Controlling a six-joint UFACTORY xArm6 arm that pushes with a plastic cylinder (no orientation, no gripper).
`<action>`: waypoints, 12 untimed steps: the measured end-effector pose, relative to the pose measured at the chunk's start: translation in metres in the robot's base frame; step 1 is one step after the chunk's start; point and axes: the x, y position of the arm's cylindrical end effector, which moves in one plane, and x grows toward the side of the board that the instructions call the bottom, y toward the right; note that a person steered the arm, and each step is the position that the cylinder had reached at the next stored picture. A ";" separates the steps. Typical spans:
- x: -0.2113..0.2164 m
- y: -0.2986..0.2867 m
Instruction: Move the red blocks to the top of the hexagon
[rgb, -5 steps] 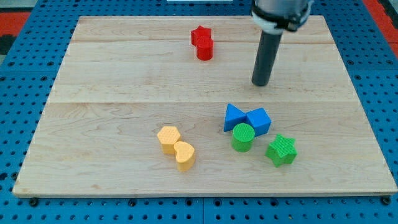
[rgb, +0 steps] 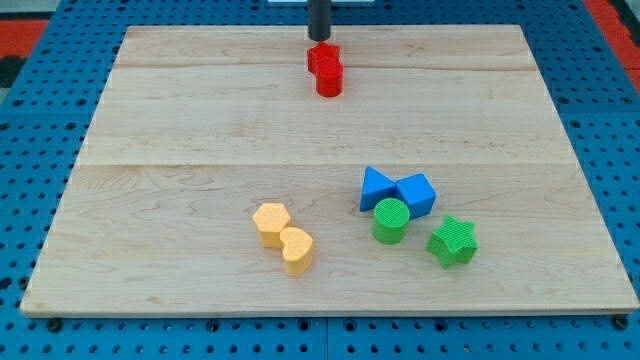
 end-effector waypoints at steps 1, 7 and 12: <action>0.033 -0.001; 0.093 0.036; 0.220 0.066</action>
